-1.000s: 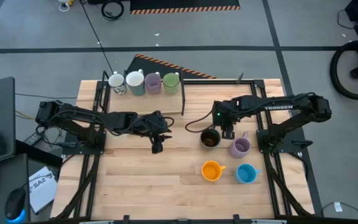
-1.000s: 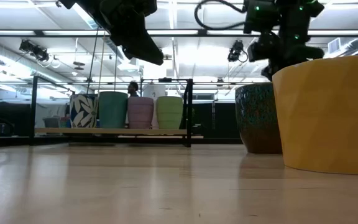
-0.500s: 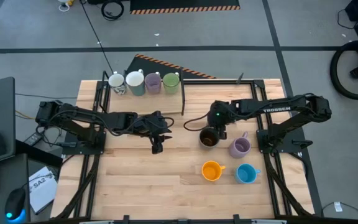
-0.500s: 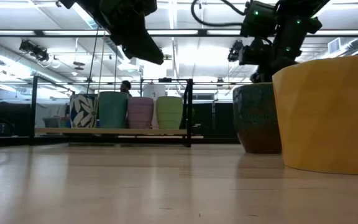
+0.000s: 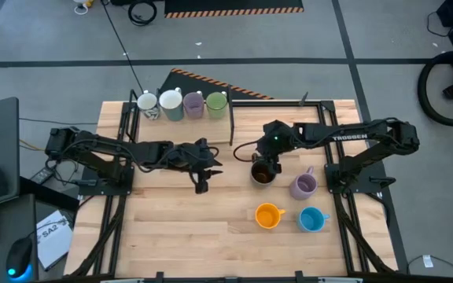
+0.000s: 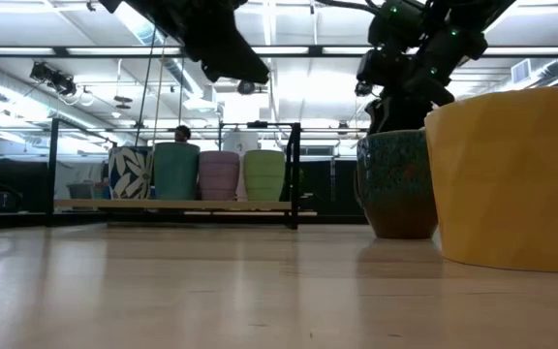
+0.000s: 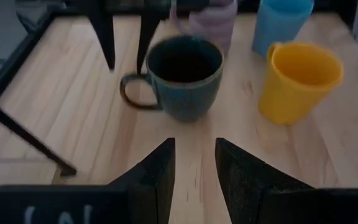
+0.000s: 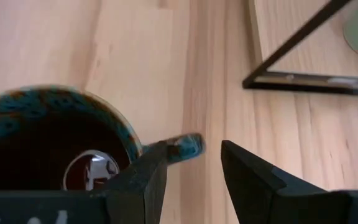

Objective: Place coffee mugs
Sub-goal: Put the dark blue patterned mug on the shelf

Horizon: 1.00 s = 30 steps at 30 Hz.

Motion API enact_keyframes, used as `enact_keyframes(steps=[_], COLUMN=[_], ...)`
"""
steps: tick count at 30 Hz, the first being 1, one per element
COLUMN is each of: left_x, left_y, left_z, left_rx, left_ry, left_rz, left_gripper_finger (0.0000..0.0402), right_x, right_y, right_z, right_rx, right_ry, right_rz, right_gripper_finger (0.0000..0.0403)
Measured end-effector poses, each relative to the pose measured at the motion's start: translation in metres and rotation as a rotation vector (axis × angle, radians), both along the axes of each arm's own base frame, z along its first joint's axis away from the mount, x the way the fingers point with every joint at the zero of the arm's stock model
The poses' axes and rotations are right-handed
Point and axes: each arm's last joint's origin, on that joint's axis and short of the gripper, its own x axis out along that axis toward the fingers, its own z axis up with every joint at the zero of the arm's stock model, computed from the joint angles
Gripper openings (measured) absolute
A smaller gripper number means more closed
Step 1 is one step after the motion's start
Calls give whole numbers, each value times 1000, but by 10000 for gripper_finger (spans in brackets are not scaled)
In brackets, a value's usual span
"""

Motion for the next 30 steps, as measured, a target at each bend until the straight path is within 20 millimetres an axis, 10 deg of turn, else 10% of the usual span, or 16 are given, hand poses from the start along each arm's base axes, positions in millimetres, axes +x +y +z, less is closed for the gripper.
enact_keyframes(steps=[11,30], left_x=[36,38], left_y=[18,33], left_z=[-33,-71], left_rx=[63,-24], left_ry=[-47,153], left_rz=[21,94], left_gripper_finger=[121,121], right_x=[-2,-1], right_y=[-7,-25], right_z=[24,-10], right_rx=[39,151], right_ry=[20,-78], right_rz=[-6,-50], right_gripper_finger=[158,158])
